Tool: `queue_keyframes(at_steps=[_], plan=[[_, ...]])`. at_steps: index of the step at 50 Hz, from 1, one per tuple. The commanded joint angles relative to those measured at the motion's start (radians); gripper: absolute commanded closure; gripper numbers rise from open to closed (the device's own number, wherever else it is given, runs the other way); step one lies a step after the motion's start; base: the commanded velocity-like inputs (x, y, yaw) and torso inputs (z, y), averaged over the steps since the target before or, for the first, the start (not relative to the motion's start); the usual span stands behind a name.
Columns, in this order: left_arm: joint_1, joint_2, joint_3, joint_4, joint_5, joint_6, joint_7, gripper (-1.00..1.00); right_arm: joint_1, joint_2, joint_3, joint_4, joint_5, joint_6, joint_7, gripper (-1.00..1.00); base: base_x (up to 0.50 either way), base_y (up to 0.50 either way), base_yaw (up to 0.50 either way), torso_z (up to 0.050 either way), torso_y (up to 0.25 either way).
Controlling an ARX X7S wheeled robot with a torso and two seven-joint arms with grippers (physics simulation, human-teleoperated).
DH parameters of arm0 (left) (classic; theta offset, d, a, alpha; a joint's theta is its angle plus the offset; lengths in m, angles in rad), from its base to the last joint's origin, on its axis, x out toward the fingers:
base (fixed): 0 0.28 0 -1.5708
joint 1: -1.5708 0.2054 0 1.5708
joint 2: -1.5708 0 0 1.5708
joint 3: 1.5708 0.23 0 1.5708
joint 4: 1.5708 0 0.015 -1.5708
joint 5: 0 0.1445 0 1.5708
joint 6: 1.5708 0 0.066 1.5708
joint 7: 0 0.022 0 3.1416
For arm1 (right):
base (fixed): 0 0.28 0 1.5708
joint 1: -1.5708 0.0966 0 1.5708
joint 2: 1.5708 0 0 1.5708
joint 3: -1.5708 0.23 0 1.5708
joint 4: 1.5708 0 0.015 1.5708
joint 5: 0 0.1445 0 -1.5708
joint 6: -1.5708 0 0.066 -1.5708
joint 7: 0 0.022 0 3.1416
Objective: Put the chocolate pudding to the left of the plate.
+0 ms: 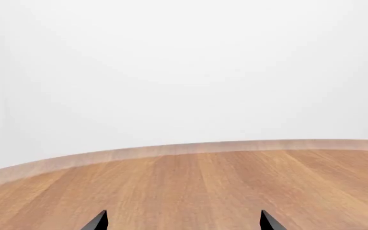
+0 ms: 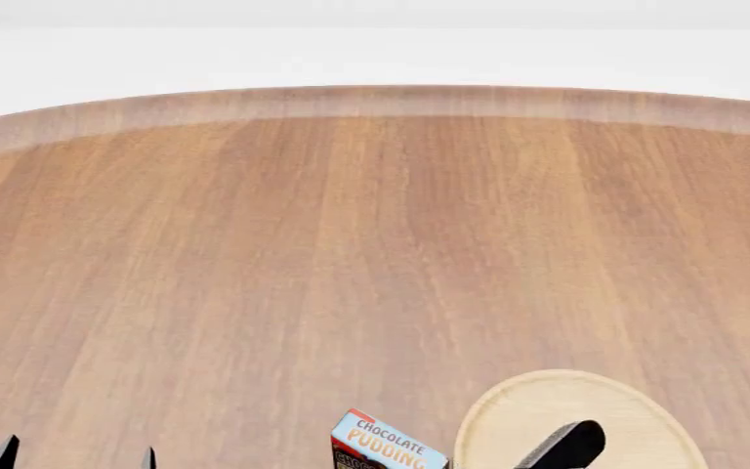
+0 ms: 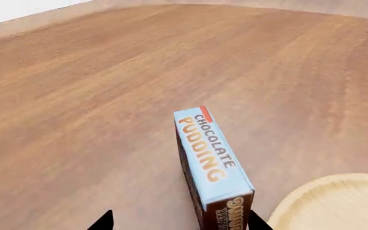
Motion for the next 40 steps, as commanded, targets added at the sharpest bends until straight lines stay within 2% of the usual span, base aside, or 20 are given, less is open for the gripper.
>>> queue_keyframes(at_steps=[1,8,12,23,25,32,33,39,40], plan=[[0.001,-0.004,0.001,0.006,0.000,0.001,-0.004,-1.00,-0.207,0.091,0.069,-0.383,0.102,0.104,0.031,-1.00,0.00,0.00,0.00,0.000,0.000],[0.003,-0.006,0.003,0.010,0.001,0.001,-0.006,-1.00,-0.312,0.121,0.079,-0.554,0.120,0.106,0.062,-1.00,0.00,0.00,0.00,0.000,0.000],[0.003,-0.004,0.003,0.008,0.003,0.002,-0.010,-1.00,-0.359,0.121,0.108,-0.717,0.141,0.177,0.168,-1.00,0.00,0.00,0.00,0.000,0.000],[0.006,-0.009,-0.002,0.013,0.001,0.006,-0.017,-1.00,-0.516,0.106,0.122,-1.055,0.038,0.151,0.368,-1.00,0.00,0.00,0.00,0.000,0.000],[0.011,-0.011,-0.004,0.021,0.002,0.010,-0.021,-1.00,-0.545,0.086,0.119,-1.113,-0.038,0.129,0.441,-1.00,0.00,0.00,0.00,0.000,0.000],[0.019,-0.013,-0.006,0.034,0.016,0.023,-0.033,-1.00,-0.595,0.024,0.084,-1.155,-0.184,0.024,0.548,-1.00,0.00,0.00,0.00,0.000,0.000],[0.021,-0.015,-0.008,0.038,0.013,0.024,-0.034,-1.00,-0.602,0.020,0.085,-1.169,-0.150,0.026,0.538,-1.00,0.00,0.00,0.00,0.000,0.000],[0.038,-0.023,-0.021,0.068,0.013,0.038,-0.047,-1.00,-0.664,0.014,0.043,-1.233,-0.287,-0.047,0.593,-1.00,0.00,0.00,0.00,0.000,0.000],[0.042,-0.025,-0.021,0.078,0.020,0.037,-0.051,-1.00,-0.675,0.012,0.046,-1.243,-0.237,-0.052,0.581,-1.00,0.00,0.00,0.00,0.000,0.000]])
